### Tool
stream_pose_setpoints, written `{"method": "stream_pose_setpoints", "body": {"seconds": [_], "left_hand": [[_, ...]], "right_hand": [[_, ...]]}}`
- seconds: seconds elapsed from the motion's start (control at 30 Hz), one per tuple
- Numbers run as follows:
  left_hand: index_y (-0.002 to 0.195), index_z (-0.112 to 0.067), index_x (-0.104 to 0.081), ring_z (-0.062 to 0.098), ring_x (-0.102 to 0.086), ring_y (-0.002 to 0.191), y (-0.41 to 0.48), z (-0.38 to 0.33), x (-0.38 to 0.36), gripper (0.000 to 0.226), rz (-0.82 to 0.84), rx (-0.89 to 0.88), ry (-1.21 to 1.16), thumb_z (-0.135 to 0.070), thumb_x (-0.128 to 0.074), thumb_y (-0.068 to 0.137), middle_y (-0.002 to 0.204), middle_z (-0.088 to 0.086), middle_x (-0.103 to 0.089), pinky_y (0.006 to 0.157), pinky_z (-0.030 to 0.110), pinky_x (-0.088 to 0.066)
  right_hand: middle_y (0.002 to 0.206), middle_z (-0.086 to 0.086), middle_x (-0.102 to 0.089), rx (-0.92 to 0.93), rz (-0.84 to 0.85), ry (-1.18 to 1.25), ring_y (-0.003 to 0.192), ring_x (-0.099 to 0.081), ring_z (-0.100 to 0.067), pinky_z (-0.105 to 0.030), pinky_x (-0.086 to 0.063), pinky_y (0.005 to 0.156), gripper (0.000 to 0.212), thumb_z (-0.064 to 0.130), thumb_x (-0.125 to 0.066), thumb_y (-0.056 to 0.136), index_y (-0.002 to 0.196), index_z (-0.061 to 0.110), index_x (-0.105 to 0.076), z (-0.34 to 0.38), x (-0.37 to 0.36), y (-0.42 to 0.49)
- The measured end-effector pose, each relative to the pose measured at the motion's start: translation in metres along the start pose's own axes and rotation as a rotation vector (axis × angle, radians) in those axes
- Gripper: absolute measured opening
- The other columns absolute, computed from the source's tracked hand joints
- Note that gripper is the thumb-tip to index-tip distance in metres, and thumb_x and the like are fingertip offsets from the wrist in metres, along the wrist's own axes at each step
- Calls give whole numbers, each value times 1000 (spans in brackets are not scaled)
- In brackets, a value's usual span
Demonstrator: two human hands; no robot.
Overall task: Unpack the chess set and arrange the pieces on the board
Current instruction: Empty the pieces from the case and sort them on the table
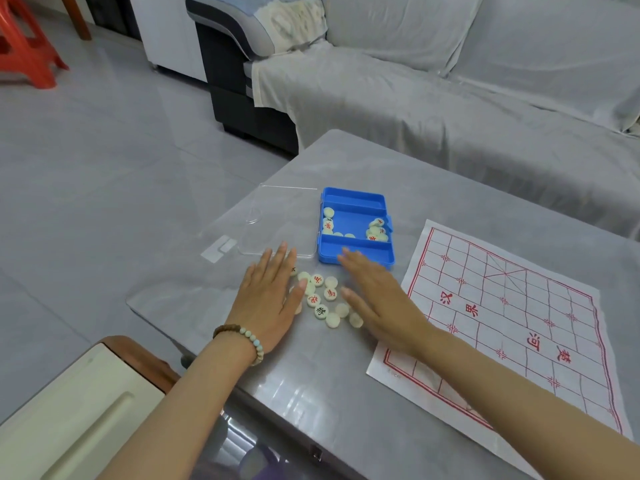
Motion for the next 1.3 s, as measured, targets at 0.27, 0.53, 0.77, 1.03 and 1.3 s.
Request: {"method": "stream_pose_setpoints", "body": {"seconds": [0.27,0.53,0.77,1.03,1.3], "left_hand": [[148,-28,6,11,15,142,26,1,-5,54,42,50,32,-45,-6,98,155,-10,14,113,32,11],[148,-30,-2,10,10,143,34,10,-11,75,18,116,18,-61,8,80,156,-12,6,116,32,6],[147,-33,6,12,12,142,33,12,-17,117,2,120,101,-70,47,43,155,-12,11,117,35,5],[147,-29,3,16,13,142,35,2,-19,121,-7,161,96,-74,43,42,156,-7,9,114,36,8],[148,-25,4,19,12,142,37,-2,-21,124,-11,189,112,-73,45,41,156,-4,9,114,35,7]], "right_hand": [[152,2,-29,-171,-105,49,139,-26,-14,-30,-23,112,56,46,-35,97,146,18,-30,-41,28,77],[111,-5,-51,-252,-137,38,108,-46,-23,-33,-38,91,41,45,-43,95,115,12,-56,-49,14,139],[104,-11,-56,-259,-231,-539,98,-50,-29,-36,-33,88,47,43,-29,99,110,5,-55,-64,40,123],[111,-4,-56,-141,-128,-418,97,-53,-24,-32,-35,87,33,37,-34,99,115,14,-53,-52,30,118],[121,-9,-48,-324,-162,-235,110,-43,-27,-36,-38,93,49,46,-32,98,126,8,-47,-62,18,125]]}}
Point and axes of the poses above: each hand's wrist, its own y-axis towards the middle knuckle, its own x-axis out of the back of the hand, z = x × y, the point moved 6 cm from there along y, towards the middle knuckle
